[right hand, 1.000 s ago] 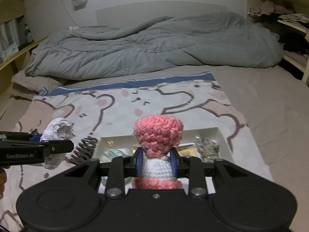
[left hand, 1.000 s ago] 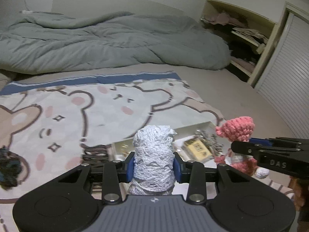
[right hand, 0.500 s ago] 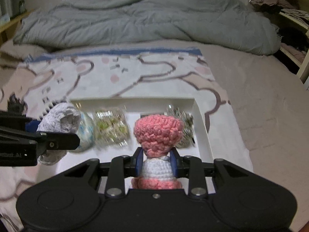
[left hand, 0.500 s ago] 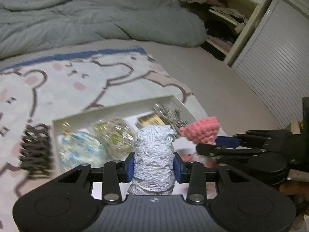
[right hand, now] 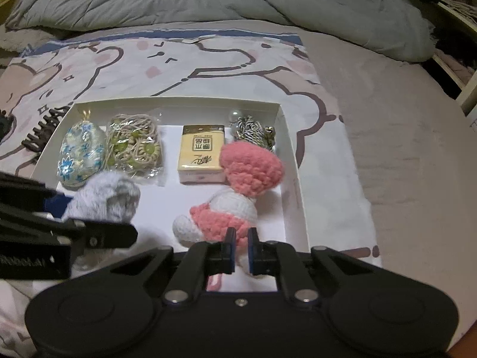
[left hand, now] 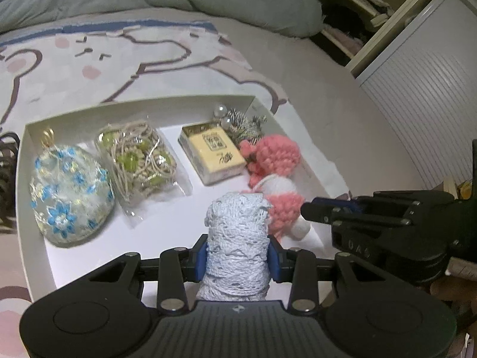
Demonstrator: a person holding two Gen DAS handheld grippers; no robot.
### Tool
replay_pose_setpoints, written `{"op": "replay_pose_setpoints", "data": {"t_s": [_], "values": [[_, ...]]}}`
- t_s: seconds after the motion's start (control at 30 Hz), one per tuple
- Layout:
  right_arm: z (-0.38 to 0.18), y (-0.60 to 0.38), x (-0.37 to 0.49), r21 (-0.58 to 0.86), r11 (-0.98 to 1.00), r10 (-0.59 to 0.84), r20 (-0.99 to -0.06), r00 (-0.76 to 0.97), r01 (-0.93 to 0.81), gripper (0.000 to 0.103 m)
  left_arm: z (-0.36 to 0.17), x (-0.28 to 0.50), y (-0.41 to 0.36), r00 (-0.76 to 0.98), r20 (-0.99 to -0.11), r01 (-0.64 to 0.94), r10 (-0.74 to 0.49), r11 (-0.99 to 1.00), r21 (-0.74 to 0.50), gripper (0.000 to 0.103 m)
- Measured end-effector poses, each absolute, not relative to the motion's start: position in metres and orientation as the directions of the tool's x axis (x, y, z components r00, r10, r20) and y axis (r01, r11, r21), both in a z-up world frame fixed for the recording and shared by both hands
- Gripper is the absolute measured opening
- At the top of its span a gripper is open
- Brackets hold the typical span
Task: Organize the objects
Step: 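Lower the yarn ball and pink doll into the box with both tools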
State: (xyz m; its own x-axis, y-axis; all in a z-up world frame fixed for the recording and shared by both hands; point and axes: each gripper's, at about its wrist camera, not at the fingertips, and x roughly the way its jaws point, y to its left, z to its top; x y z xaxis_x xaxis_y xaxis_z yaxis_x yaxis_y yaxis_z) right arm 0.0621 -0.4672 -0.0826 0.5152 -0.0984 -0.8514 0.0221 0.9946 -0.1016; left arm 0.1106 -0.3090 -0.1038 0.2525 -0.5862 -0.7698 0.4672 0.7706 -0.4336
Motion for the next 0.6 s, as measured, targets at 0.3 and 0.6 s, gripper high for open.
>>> {"op": "replay_pose_setpoints", "data": {"t_s": [0.3, 0.6], "values": [[-0.089, -0.49, 0.078, 0.07, 0.972, -0.067, -0.832, 0.55, 0.225, 0.048, -0.114, 0.118, -0.308, 0.232, -0.782, 0.45, -0.579, 0.776, -0.442, 0.041], [-0.119, -0.488, 0.103, 0.102, 0.953, -0.046, -0.883, 0.467, 0.286, 0.067, -0.121, 0.126, -0.306, 0.214, -0.796, 0.428, -0.566, 0.787, -0.445, 0.041]]}}
